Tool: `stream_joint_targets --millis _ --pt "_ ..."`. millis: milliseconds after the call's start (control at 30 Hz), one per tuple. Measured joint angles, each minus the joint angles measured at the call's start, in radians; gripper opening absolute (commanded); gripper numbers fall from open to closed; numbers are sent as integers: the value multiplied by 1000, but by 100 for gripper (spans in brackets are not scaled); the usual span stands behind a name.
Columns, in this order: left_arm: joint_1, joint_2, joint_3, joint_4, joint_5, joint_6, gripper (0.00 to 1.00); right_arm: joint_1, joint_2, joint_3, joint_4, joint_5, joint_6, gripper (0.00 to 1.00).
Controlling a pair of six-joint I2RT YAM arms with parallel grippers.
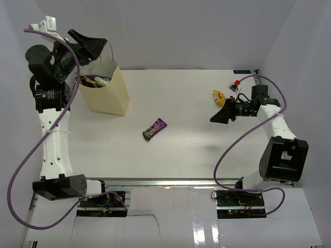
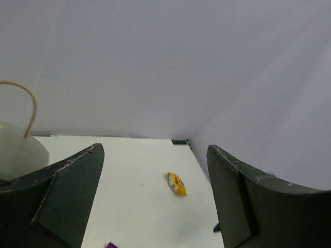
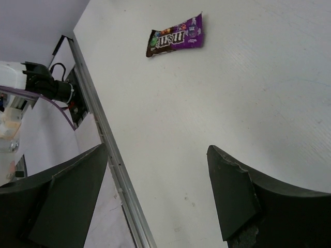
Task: Place the snacks into the paper bag
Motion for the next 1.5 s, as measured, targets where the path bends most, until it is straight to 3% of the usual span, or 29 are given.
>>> stream_joint_targets --millis 100,200,333,467,800,1100,1233,1367,1500 --pt "-68 -50 -116 20 60 43 89 3 0 1 20 56 17 83" --pt "-212 -63 -232 -22 58 109 89 11 0 3 50 159 52 84" --pt "-432 -49 -383 -117 -37 207 89 26 4 12 87 326 93 85" --pt "-573 -16 -517 -174 -173 288 87 32 11 21 101 412 86 88" --pt "-665 256 -614 -189 -463 419 85 32 57 19 14 336 -132 88" --pt "-696 495 -519 -177 -522 524 75 34 62 18 9 314 -181 88" --pt "-697 525 -515 -183 -533 542 65 34 66 12 9 312 -187 88" --pt "-703 526 -515 -190 -556 549 35 34 76 5 8 307 -187 88" --pt "-704 523 -516 -197 -570 541 17 34 84 6 8 298 -187 88"
